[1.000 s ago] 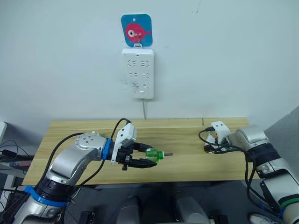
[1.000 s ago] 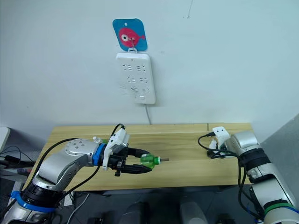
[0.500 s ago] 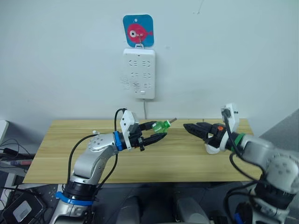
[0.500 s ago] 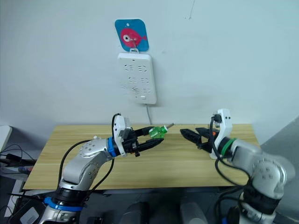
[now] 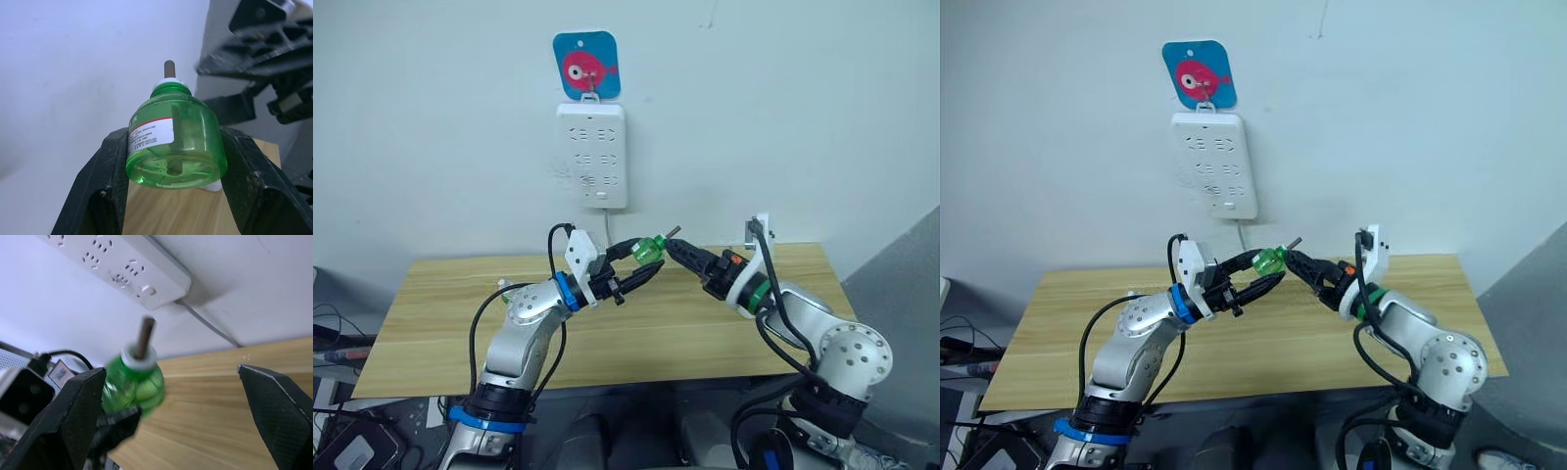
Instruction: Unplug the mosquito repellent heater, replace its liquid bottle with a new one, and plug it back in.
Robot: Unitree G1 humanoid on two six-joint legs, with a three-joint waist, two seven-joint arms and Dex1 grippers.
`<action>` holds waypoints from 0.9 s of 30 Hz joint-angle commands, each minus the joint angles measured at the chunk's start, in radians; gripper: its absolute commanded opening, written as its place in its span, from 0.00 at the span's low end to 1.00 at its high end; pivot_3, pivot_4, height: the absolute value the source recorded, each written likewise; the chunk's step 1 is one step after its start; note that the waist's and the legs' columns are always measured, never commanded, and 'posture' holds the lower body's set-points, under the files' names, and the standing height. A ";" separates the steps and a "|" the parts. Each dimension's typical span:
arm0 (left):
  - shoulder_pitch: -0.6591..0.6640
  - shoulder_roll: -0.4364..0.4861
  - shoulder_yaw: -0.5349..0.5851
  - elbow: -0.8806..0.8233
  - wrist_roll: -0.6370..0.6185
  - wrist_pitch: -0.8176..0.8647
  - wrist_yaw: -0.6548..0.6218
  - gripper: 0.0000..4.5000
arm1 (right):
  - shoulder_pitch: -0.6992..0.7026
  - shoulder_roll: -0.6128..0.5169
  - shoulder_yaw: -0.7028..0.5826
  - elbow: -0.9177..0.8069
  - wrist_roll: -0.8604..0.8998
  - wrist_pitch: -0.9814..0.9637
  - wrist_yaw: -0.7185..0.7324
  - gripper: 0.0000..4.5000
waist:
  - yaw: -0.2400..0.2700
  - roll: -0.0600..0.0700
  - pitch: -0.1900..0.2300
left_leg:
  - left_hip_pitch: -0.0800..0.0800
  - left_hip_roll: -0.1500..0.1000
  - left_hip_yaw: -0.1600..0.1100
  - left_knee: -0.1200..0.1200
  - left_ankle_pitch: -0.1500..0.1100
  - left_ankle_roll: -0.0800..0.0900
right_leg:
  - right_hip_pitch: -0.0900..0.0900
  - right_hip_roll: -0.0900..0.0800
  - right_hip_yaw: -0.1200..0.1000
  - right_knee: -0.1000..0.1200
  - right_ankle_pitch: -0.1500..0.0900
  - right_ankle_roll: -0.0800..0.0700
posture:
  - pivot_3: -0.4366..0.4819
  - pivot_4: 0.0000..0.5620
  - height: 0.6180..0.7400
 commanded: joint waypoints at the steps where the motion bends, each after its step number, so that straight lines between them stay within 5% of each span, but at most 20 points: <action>1: 0.010 -0.006 -0.003 -0.043 0.001 -0.028 0.004 0.50 | -0.010 0.078 0.026 0.023 0.063 -0.077 -0.016 1.00 | -0.001 0.000 0.000 | 0.000 0.000 0.000 0.000 0.000 0.000 | 0.000 0.000 0.000 0.000 0.000 0.000 | 0.28 0.25 0.86; 5: 0.016 -0.011 -0.004 -0.044 0.005 -0.039 0.016 0.50 | -0.006 0.066 0.080 0.057 0.119 -0.104 -0.038 0.79 | -0.001 0.000 0.000 | 0.000 0.001 -0.001 0.000 0.000 0.000 | 0.000 0.000 0.000 0.000 0.000 0.000 | 0.29 0.25 0.86; 12: 0.017 -0.012 -0.007 -0.034 0.007 -0.054 0.025 0.50 | 0.008 0.039 0.144 0.076 0.197 -0.147 -0.080 0.20 | 0.000 0.000 0.000 | 0.000 -0.001 -0.002 0.000 0.000 0.000 | 0.000 0.000 0.000 0.000 0.000 0.000 | 0.29 0.24 0.86; 19: 0.033 0.020 -0.018 -0.037 0.012 -0.065 -0.014 0.50 | 0.006 0.010 0.152 0.091 0.274 -0.190 -0.122 0.18 | 0.000 0.000 0.000 | 0.000 0.000 -0.003 0.000 0.000 0.000 | 0.000 0.000 0.000 0.000 0.000 0.000 | 0.29 0.24 0.86; 25: 0.045 0.135 -0.001 -0.005 0.085 -0.011 -0.006 0.94 | 0.030 -0.156 0.197 0.062 0.162 -0.262 -0.030 0.18 | 0.001 0.000 0.000 | 0.000 0.000 -0.003 0.000 0.000 0.000 | 0.000 0.000 -0.001 0.000 0.000 0.000 | 0.31 0.26 0.86; 27: 0.061 0.184 0.010 -0.015 0.087 0.025 -0.016 1.00 | 0.057 -0.251 0.264 0.061 0.047 -0.335 0.054 0.18 | 0.003 0.000 0.000 | 0.000 0.000 -0.003 0.000 0.000 0.000 | 0.000 0.000 -0.001 0.000 -0.001 0.002 | 0.32 0.27 0.86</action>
